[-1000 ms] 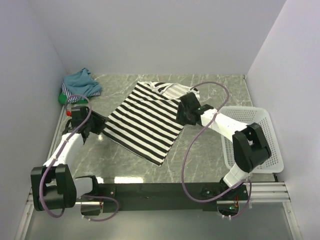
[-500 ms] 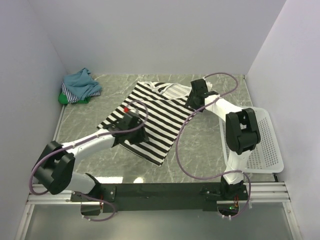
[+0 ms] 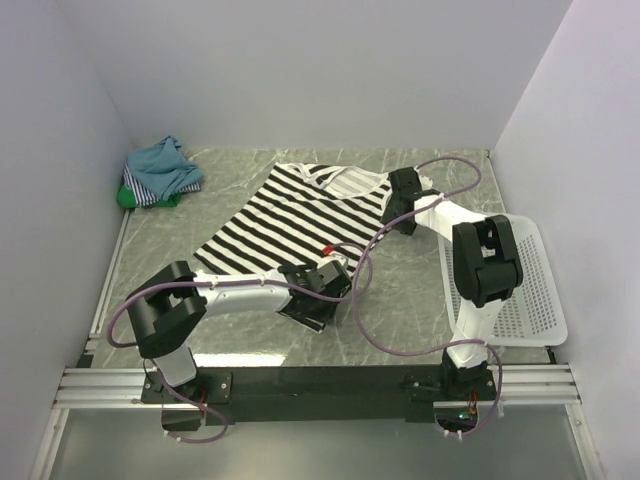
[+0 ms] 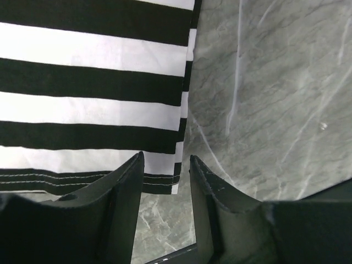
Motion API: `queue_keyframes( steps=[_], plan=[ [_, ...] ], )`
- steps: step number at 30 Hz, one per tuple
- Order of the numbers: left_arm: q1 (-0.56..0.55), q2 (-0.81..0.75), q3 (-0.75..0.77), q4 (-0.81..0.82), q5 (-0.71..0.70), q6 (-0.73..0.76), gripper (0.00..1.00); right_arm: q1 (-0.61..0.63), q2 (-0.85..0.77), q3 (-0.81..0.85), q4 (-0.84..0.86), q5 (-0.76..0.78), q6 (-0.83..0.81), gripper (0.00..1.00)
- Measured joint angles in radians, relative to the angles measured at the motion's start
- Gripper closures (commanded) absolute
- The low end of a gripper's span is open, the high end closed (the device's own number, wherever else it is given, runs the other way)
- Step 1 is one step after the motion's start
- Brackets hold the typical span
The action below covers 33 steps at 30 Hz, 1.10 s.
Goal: Fold and stack the tank tops
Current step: Flatten the tank top out
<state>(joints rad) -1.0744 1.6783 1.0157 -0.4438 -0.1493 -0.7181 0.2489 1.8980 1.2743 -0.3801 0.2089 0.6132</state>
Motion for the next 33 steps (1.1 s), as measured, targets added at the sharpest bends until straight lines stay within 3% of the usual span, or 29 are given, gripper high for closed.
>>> queue_keyframes(
  steps=[12,15,18,20,23,25,28,30,33],
  plan=[
    [-0.047,0.035,0.026,-0.051,-0.085,-0.002,0.47,-0.003,0.005,-0.008,0.024,-0.016,0.015,0.46],
    [-0.050,0.035,0.013,-0.039,-0.080,-0.002,0.50,-0.006,0.018,-0.008,0.034,-0.026,0.023,0.51],
    [-0.052,0.037,0.006,-0.036,-0.078,-0.003,0.56,-0.010,0.031,-0.008,0.040,-0.040,0.030,0.53],
    [-0.053,0.036,0.004,-0.031,-0.078,-0.003,0.60,-0.012,0.036,-0.008,0.043,-0.048,0.031,0.59],
    [-0.054,0.037,0.002,-0.027,-0.079,-0.005,0.74,-0.016,0.036,-0.007,0.045,-0.060,0.035,0.67],
    [-0.057,0.037,0.002,-0.026,-0.081,-0.006,0.80,-0.018,0.037,-0.007,0.047,-0.068,0.035,0.78],
    [-0.062,0.037,0.000,-0.024,-0.081,-0.009,0.99,-0.018,0.037,-0.006,0.049,-0.074,0.035,0.95],
    [-0.065,0.037,0.000,-0.022,-0.080,-0.008,0.99,-0.019,0.037,-0.006,0.050,-0.077,0.039,1.00],
    [-0.067,0.031,-0.005,-0.018,-0.078,-0.008,0.99,-0.024,0.037,-0.006,0.050,-0.079,0.040,1.00]
  ],
)
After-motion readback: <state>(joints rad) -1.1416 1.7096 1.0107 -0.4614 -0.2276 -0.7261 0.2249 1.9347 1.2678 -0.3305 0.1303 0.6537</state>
